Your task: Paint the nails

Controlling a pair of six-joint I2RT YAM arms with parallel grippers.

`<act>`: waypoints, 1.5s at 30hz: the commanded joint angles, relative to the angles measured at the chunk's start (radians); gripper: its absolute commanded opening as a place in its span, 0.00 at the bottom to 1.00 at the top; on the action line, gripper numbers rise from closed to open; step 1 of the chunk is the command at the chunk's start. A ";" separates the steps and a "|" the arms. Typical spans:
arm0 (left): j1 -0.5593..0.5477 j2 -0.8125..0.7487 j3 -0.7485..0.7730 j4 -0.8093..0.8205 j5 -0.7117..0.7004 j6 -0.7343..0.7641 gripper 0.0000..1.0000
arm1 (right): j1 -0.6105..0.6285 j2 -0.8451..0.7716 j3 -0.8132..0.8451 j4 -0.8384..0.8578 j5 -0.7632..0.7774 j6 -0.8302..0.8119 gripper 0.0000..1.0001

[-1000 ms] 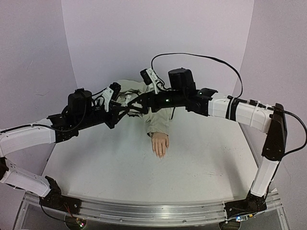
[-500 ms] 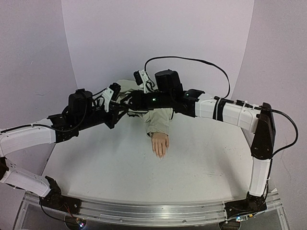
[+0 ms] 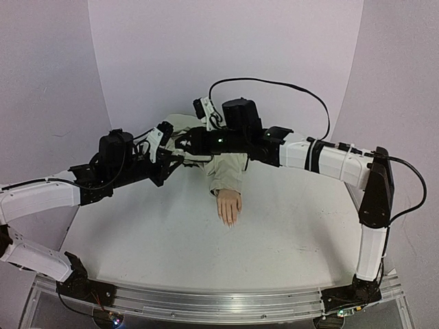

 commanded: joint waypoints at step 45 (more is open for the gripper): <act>0.020 -0.096 -0.119 0.183 -0.102 -0.001 0.00 | -0.001 -0.014 0.004 0.124 -0.085 0.042 0.62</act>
